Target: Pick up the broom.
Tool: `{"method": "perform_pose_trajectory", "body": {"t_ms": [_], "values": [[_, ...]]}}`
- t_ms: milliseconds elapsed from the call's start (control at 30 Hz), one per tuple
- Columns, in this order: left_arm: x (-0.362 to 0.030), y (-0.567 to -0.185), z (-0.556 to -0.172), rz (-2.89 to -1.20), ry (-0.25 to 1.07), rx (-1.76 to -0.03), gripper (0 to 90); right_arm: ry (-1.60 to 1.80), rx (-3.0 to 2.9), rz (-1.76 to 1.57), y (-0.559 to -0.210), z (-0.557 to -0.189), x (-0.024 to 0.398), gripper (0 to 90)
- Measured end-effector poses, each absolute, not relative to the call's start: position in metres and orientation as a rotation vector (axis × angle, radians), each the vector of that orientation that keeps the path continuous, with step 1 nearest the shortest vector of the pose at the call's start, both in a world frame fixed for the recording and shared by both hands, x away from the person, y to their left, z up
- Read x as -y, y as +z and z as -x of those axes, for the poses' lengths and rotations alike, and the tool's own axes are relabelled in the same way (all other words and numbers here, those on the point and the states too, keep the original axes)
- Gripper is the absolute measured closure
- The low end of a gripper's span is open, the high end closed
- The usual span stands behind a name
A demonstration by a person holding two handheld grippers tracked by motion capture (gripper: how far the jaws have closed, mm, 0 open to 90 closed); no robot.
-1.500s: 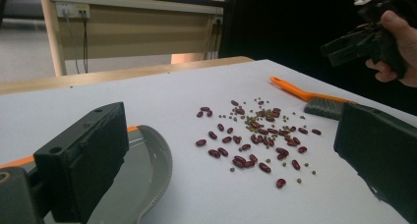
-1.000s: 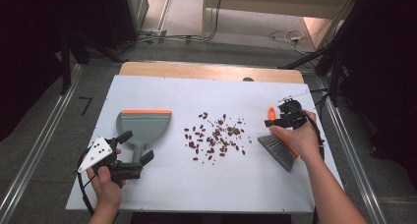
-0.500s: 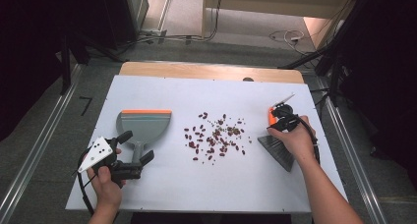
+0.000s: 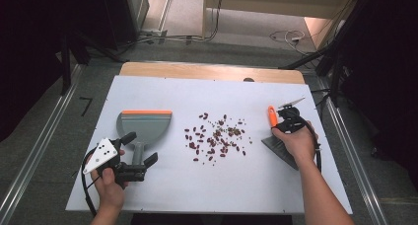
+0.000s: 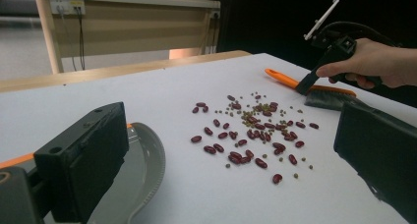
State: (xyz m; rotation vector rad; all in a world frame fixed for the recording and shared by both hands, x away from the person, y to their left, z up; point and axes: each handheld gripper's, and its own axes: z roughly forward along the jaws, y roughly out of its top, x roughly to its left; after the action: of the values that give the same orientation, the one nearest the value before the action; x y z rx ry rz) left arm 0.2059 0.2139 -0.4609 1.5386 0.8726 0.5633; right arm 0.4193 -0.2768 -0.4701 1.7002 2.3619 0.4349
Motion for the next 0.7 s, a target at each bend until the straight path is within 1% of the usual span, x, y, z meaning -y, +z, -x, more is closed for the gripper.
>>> {"method": "perform_pose_trajectory", "body": {"t_ms": [300,700], "values": [[-0.21,-0.46,-0.205,-1.549,0.564,-0.863,1.3,0.524,-2.282,-1.69,-0.473,-0.409,0.279,68.5],[-0.212,-0.46,-0.206,-1.542,0.567,-0.872,1.3,0.913,-2.112,-1.505,-0.459,-0.364,0.297,68.8]]}}
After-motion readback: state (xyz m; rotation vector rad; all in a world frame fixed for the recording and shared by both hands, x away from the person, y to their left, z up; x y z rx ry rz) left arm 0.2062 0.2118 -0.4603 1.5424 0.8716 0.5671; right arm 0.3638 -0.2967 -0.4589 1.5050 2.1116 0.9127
